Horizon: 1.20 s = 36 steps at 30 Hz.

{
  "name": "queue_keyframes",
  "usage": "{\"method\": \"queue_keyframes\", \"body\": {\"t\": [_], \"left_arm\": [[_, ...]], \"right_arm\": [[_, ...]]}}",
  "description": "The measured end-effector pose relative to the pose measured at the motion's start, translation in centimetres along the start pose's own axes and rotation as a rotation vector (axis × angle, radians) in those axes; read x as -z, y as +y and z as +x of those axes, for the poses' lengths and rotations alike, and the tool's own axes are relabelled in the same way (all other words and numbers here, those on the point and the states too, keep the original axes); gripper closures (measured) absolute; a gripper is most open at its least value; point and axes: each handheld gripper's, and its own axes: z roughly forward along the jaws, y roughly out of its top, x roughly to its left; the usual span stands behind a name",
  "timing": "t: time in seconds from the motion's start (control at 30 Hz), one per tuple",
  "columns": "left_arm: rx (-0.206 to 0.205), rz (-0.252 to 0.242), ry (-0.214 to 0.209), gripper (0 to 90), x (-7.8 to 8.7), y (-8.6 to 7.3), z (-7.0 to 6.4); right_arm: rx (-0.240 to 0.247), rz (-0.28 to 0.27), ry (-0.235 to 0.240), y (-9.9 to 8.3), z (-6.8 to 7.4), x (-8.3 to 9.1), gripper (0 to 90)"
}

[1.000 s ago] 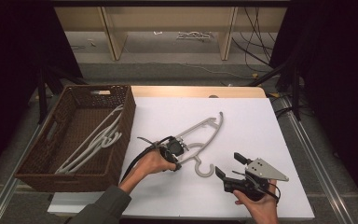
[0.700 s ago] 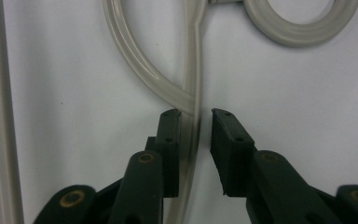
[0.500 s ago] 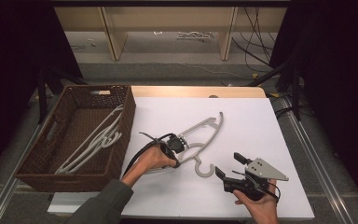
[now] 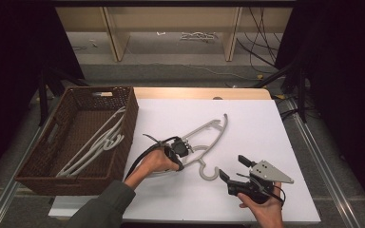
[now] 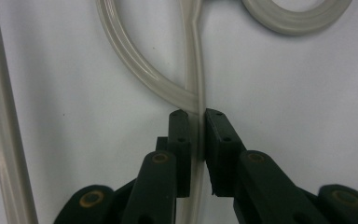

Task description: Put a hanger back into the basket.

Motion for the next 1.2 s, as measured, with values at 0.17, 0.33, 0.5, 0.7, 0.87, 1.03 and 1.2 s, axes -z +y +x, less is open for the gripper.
{"method": "queue_keyframes", "body": {"t": [0.17, 0.33, 0.5, 0.7, 0.87, 1.03, 1.2], "left_arm": [[0.046, -0.065, -0.046, 81.3, 0.2, -0.8, 0.7], [0.111, -0.142, -0.075, 81.4, 1.4, -1.0, 1.3], [0.184, -0.24, -0.085, 81.4, 2.0, -1.2, 1.7], [0.203, -0.3, -0.097, 81.5, 3.3, -1.4, 2.6], [0.243, -0.376, -0.096, 81.5, 5.4, -1.3, 2.9], [0.302, -0.483, -0.119, 81.5, 7.3, -0.7, 2.5], [0.302, -0.526, -0.127, 81.4, 9.0, -0.4, 2.4]], "right_arm": [[-0.007, -0.005, 0.009, -0.1, -0.1, -0.1, 17.5], [-0.012, 0.01, 0.009, -0.1, -0.2, 0.2, 17.5], [-0.015, 0.001, -0.001, -0.1, -0.2, 0.2, 17.6], [-0.018, 0.0, 0.004, -0.1, -0.2, 0.2, 17.6], [-0.026, 0.004, 0.011, -0.1, -0.1, 0.3, 17.5], [-0.018, 0.006, -0.004, -0.1, -0.2, 0.2, 17.6], [-0.034, -0.003, 0.007, -0.1, -0.2, 0.3, 17.6]]}}
